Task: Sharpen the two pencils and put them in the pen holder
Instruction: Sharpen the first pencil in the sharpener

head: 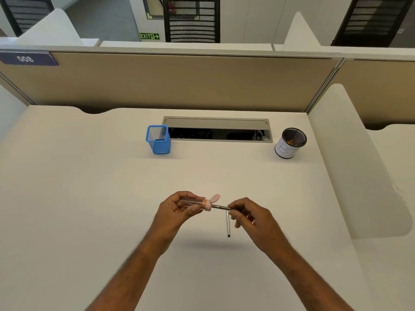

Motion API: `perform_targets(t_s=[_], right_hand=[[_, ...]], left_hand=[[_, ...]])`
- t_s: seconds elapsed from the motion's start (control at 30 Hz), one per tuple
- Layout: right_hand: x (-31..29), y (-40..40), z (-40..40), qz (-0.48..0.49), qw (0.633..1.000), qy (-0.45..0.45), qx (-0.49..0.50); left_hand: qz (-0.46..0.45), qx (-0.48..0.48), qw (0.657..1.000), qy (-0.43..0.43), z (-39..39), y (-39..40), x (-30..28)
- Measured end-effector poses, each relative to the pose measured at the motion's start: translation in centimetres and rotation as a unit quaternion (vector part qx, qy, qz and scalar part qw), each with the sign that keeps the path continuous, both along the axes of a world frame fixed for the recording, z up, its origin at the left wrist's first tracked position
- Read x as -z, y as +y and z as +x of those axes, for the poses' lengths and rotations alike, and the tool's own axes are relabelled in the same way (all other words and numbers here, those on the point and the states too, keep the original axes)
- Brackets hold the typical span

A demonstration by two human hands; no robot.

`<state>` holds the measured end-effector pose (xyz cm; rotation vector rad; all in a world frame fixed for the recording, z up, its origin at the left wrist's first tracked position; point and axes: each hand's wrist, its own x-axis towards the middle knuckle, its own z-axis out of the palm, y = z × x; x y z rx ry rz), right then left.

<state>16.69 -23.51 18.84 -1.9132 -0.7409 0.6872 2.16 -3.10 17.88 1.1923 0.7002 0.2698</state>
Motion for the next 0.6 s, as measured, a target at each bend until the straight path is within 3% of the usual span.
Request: perform_targets(t_s=[0.13,0.37,0.6], right_hand=[[0.0,0.0,0.1,0.014,1.0,-0.006,-0.004],[0.5,0.3,0.8,-0.015,0.993,0.119,0.003],[0.4,-0.5,0.6,-0.017,1.0,0.004,-0.013]], left_hand=[[0.002,0.011,1.0,0.0,0.2,0.2,0.0],[0.021,0.028,0.999,0.026,0.5,0.0,-0.2],[0.012,0.01,1.0,0.006,0.5,0.1,0.0]])
